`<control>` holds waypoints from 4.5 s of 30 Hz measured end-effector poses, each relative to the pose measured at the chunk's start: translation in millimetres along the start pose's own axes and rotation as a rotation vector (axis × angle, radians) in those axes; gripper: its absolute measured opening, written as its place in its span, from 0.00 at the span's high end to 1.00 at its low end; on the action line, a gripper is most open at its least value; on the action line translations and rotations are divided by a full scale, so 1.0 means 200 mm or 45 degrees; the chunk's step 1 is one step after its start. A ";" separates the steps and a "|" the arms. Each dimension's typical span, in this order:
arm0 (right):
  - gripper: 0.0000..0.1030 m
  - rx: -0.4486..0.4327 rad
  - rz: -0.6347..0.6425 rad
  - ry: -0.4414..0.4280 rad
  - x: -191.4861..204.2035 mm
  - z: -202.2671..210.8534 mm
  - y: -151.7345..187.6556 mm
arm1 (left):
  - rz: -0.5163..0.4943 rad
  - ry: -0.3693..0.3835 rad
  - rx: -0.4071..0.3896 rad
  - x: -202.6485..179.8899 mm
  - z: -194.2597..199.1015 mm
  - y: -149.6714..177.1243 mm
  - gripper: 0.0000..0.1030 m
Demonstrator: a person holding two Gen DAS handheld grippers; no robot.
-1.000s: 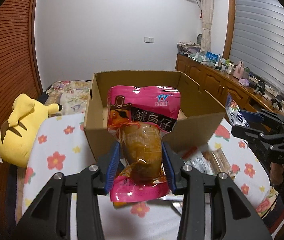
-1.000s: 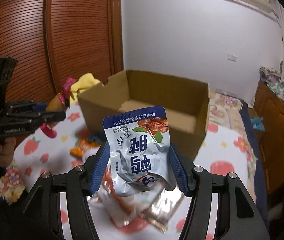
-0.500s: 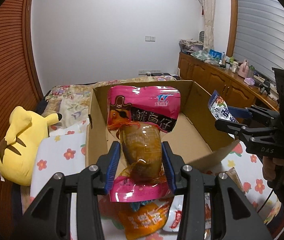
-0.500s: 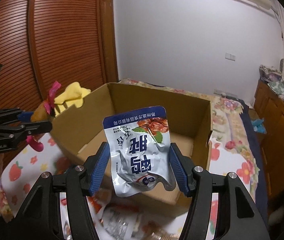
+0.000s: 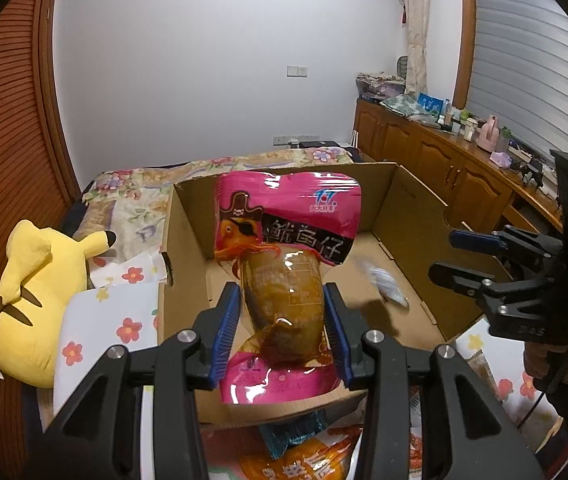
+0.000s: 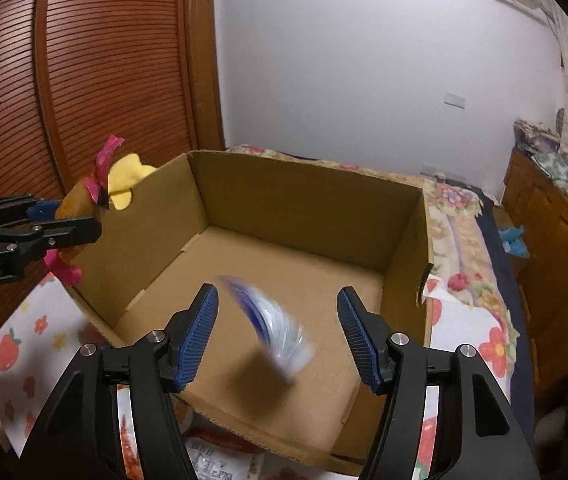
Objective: Organize snacks
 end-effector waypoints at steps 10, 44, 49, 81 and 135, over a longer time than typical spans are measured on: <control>0.37 -0.018 -0.008 -0.025 0.00 0.08 0.01 | -0.012 -0.006 0.021 -0.01 -0.07 -0.03 0.60; 0.30 0.044 -0.191 0.063 -0.18 0.43 0.54 | -0.062 0.048 -0.032 -0.32 0.26 0.24 0.50; 0.31 0.125 -0.209 0.070 -0.17 0.35 0.66 | -0.073 0.063 -0.009 -0.39 0.29 0.34 0.49; 0.57 0.224 -0.181 0.156 -0.27 0.27 0.86 | -0.089 0.073 0.133 -0.58 0.16 0.61 0.43; 0.53 0.231 -0.115 0.218 -0.24 0.26 0.90 | 0.262 0.299 0.221 -0.50 0.25 0.97 0.58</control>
Point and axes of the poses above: each gripper's, at about its wrist camera, not at the fingertips, and z roughly against the way its jaws point, x to its left, y to its underside, the point moved 6 cm from there along -z, roughly the way its jaws point, and after that the axes turned 10 degrees about -z, right-handed, at the moved point
